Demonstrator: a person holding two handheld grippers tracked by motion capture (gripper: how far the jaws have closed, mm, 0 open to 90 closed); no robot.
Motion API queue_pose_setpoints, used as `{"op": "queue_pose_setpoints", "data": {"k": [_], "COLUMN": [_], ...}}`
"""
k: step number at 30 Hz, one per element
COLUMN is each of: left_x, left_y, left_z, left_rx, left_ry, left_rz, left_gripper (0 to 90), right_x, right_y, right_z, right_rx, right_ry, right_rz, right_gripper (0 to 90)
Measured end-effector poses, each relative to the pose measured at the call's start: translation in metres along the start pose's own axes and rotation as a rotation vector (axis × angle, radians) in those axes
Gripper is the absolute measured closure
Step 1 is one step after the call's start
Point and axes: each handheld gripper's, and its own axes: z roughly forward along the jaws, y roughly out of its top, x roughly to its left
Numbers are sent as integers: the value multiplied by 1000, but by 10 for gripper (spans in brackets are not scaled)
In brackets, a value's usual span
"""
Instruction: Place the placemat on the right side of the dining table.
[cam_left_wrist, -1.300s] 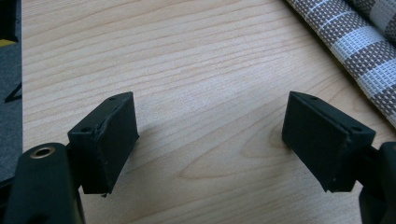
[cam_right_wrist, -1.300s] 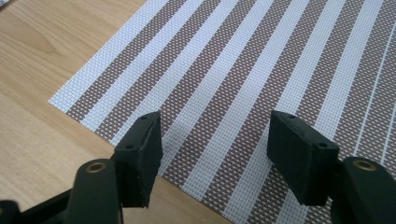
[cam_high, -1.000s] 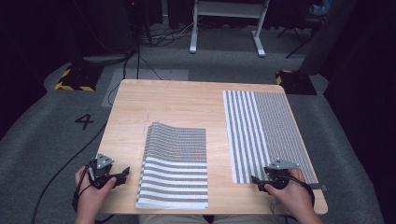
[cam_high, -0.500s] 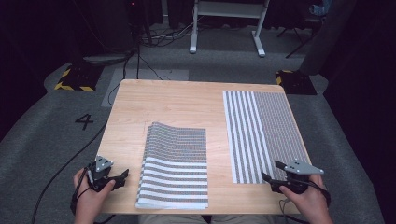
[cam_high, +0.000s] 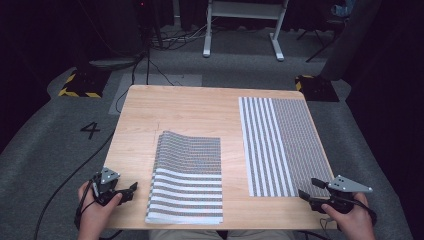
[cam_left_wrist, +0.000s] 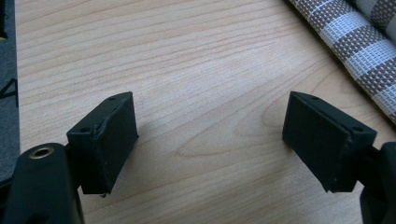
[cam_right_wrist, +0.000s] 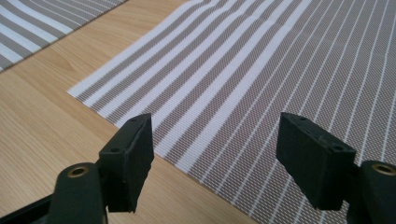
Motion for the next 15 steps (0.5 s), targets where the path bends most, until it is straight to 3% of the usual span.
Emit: {"op": "queue_pose_setpoints", "data": {"k": [3,9,13,15], "left_x": [0,0,0,0], "left_y": [0,0,0,0], "left_z": [0,0,0,1], "left_rx": [-1,2,2,3], "left_ry": [-2,-8,-7,-8], "left_rz": [-3,-4,-3,-3], "left_gripper": [180,175,171,165], "right_x": [-6,-16,-18,-17], "right_y": [-9,-32,-44,-46], "right_z": [1,8,13,13], "right_rx": [-1,-3,28,14], "right_ry": [-3,-29,-23,-31], "right_rz": [-18,10,9,17], "right_gripper": [282,283,268,264]}}
